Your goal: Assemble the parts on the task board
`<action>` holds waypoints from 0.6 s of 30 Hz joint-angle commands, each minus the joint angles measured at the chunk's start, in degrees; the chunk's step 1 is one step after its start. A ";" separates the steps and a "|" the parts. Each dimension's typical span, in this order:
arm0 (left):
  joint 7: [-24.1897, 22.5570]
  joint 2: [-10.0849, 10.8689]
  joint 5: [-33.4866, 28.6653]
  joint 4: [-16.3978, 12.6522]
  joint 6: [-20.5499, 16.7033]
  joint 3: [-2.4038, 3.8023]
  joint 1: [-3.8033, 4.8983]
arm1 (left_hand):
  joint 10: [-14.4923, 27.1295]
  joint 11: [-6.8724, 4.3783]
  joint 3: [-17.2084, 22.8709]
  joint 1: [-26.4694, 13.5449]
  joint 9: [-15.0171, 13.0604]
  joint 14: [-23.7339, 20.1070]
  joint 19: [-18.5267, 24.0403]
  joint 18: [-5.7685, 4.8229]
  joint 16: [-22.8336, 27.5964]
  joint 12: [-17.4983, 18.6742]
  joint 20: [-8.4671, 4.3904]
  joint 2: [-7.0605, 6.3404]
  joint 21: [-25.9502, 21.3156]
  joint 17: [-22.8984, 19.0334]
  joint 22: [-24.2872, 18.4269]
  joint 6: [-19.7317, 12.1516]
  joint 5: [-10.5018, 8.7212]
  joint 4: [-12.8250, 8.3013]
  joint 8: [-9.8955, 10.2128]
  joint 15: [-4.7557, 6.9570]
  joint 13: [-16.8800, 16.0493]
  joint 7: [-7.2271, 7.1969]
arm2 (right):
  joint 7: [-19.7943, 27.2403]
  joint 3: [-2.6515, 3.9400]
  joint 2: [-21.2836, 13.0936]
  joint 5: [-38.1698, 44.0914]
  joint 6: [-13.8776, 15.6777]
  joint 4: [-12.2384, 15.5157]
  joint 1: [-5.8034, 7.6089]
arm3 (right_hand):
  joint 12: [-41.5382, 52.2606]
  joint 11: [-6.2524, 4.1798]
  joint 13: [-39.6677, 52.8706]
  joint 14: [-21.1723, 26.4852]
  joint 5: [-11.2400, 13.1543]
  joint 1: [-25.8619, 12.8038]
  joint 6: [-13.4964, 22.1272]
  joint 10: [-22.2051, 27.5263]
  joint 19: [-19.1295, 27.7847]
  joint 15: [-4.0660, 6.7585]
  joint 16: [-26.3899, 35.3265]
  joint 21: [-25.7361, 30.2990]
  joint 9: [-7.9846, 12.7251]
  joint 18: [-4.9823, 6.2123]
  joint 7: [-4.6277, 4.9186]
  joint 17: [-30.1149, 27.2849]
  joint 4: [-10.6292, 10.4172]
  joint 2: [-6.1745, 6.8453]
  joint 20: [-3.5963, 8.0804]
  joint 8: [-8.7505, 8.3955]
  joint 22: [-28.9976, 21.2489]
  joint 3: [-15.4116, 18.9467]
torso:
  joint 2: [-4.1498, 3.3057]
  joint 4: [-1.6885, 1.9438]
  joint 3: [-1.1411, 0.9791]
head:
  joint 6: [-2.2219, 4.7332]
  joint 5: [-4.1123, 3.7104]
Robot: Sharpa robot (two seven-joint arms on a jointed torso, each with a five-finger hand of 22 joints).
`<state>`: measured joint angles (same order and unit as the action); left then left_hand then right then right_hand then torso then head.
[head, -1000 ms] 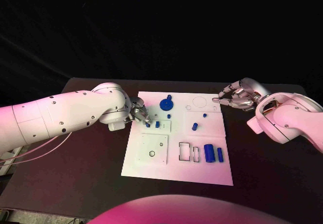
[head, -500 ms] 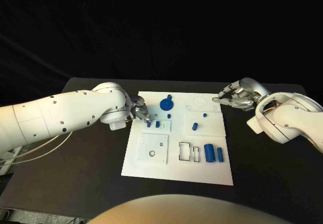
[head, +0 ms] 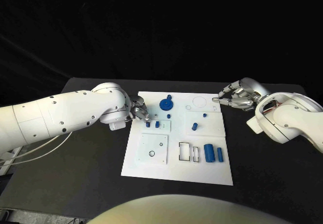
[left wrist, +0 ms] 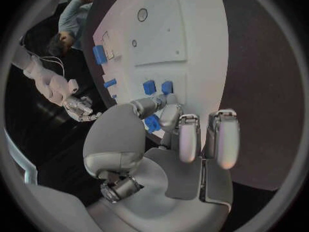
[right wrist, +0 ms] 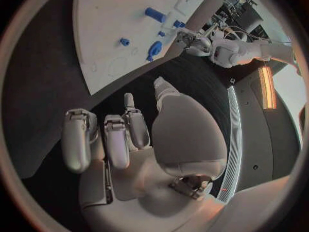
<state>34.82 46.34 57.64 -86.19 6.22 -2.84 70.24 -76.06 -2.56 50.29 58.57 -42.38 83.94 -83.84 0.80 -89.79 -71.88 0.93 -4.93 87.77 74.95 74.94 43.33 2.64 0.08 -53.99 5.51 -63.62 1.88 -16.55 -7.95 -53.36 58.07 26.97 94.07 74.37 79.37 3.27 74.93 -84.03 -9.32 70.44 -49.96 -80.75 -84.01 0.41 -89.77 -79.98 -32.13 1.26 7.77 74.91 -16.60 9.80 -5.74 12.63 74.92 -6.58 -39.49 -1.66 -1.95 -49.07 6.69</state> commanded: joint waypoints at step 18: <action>-1.39 0.65 -1.29 -0.42 -2.15 0.03 0.01 | 0.52 0.88 -8.72 -10.86 1.47 6.06 -4.85 -0.19 -0.21 -0.13 0.60 -7.59 -0.30 15.05 14.24 0.62 0.06 6.02 1.39 -0.69 0.02 0.27 | 0.20 0.00 0.05 0.54 -0.38 -0.08 -0.03 | -0.13 -0.11 3.90 -5.97 -0.43 0.32 0.19 0.24 -0.89 0.30 -0.23 0.30 -0.10 1.16 -0.12 15.09 0.04 -0.35 0.31 0.19 9.77 0.19 | 0.00 -0.02 -0.02 | 0.16 0.04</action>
<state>34.51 46.98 57.08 -86.35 5.24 -2.83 70.24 -75.61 -2.10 42.20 48.33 -40.99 83.98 -84.06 0.80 -89.79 -71.88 1.15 -12.29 87.77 74.94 74.93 43.65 2.70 5.86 -52.76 5.14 -63.53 1.95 -16.55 -7.95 -53.35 58.07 26.97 93.99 74.37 79.37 3.27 74.93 -84.03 -9.55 70.44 -49.96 -80.75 -84.01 0.41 -89.77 -79.98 -32.17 1.26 7.77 74.91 -16.60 9.80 -5.74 12.62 74.91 -6.58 -39.48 -1.66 -1.96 -48.93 6.76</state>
